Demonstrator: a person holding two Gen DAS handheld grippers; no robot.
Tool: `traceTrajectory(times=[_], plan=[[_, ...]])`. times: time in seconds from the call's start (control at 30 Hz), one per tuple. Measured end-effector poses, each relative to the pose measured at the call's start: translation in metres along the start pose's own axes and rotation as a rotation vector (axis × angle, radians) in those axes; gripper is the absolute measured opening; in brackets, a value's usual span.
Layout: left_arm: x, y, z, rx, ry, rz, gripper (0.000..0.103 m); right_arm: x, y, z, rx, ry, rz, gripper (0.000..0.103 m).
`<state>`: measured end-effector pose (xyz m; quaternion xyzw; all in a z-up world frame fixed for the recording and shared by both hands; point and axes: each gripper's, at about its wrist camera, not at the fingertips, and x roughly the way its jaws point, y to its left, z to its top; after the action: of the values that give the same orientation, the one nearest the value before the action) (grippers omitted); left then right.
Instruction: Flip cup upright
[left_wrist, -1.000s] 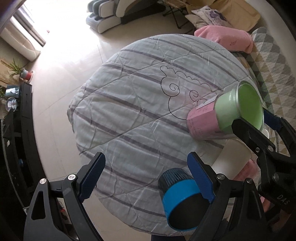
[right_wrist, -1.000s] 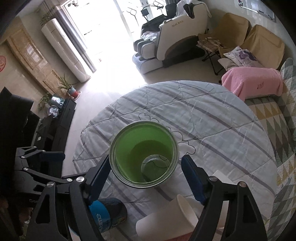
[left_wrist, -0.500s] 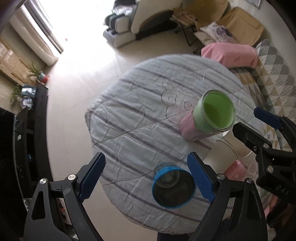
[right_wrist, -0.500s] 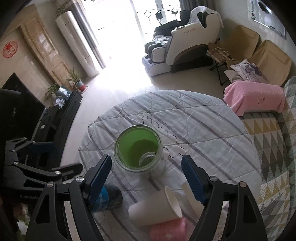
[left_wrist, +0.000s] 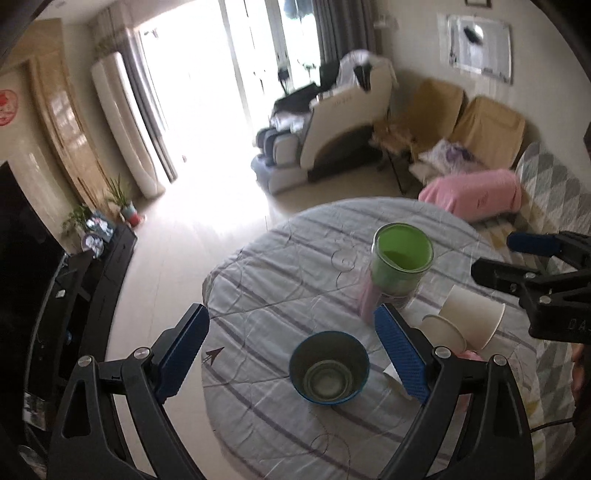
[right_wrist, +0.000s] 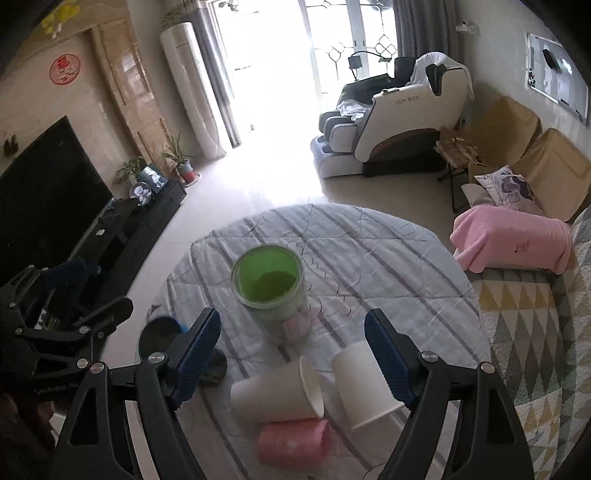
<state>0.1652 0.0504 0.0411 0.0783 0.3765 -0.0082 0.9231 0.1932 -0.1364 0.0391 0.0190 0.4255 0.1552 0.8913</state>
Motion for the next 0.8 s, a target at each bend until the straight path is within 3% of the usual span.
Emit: traceTrajectory(times=[0.17,0.27,0.43,0.6,0.8], plan=[[-0.019,-0.008,-0.031,-0.037,-0.134,0.004,0.094,-0.014,0.011,-0.031,-0.066,-0.066,-0.054,0.082],[-0.035,-0.021,-0.054,-0.043,-0.206,0.054,0.098,-0.026,0.019,-0.052,-0.089,-0.112,-0.097,0.082],[-0.066,-0.044,-0.085,-0.077,-0.223,0.121,0.102,-0.051,0.027,-0.091,-0.053,-0.176,-0.173,0.082],[-0.1,-0.054,-0.111,-0.118,-0.271,0.127,0.103,-0.084,0.036,-0.12,-0.031,-0.258,-0.214,0.083],[-0.12,-0.062,-0.131,-0.144,-0.276,0.096,0.103,-0.118,0.043,-0.144,-0.004,-0.381,-0.25,0.083]])
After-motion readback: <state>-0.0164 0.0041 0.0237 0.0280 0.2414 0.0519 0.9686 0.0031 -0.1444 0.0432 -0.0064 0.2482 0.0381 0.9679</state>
